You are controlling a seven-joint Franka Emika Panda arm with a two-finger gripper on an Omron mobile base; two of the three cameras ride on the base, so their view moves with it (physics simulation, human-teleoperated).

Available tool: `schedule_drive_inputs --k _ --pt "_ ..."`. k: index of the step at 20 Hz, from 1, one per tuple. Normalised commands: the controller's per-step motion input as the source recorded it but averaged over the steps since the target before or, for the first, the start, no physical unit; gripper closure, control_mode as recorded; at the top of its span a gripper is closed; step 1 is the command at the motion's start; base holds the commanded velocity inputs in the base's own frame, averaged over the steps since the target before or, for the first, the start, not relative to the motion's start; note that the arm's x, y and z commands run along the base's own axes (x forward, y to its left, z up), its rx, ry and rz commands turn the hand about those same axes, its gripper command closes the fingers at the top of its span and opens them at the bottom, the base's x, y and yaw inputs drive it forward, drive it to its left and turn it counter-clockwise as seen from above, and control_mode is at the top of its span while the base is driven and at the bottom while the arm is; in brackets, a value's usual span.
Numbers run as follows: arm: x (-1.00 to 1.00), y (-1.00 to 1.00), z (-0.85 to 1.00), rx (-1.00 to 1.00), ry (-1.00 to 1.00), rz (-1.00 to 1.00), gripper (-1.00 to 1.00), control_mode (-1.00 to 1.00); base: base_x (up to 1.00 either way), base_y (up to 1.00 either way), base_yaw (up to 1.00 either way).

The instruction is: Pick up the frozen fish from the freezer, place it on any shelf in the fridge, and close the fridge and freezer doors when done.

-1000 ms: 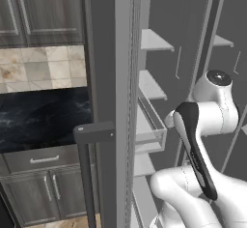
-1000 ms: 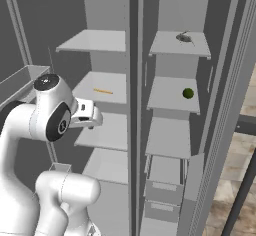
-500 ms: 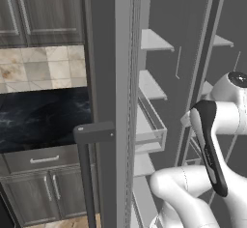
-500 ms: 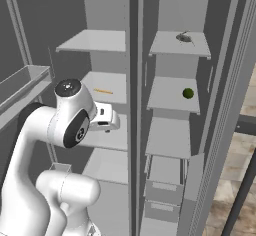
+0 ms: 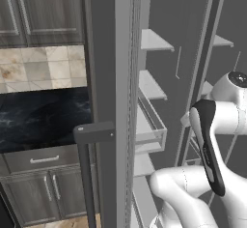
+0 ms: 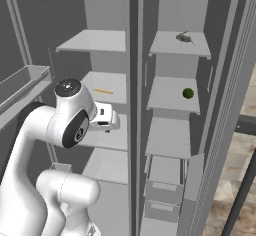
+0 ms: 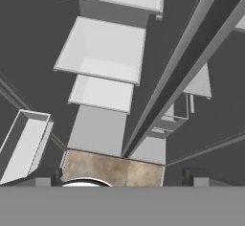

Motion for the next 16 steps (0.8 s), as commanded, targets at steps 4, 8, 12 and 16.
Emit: schedule_drive_inputs --k 4,8,12,16 --pt "0.0 0.0 0.0 0.0 0.0 0.0 -1.0 -1.0 0.0 0.0 0.0" --pt "0.0 0.0 0.0 0.0 0.0 0.0 -1.0 -1.0 0.0 0.0 0.0" --pt "0.0 0.0 0.0 0.0 0.0 0.0 -1.0 -1.0 0.0 0.0 0.0" --pt "0.0 -0.14 0.0 0.0 0.0 0.0 -1.0 -1.0 0.0 0.0 0.0"
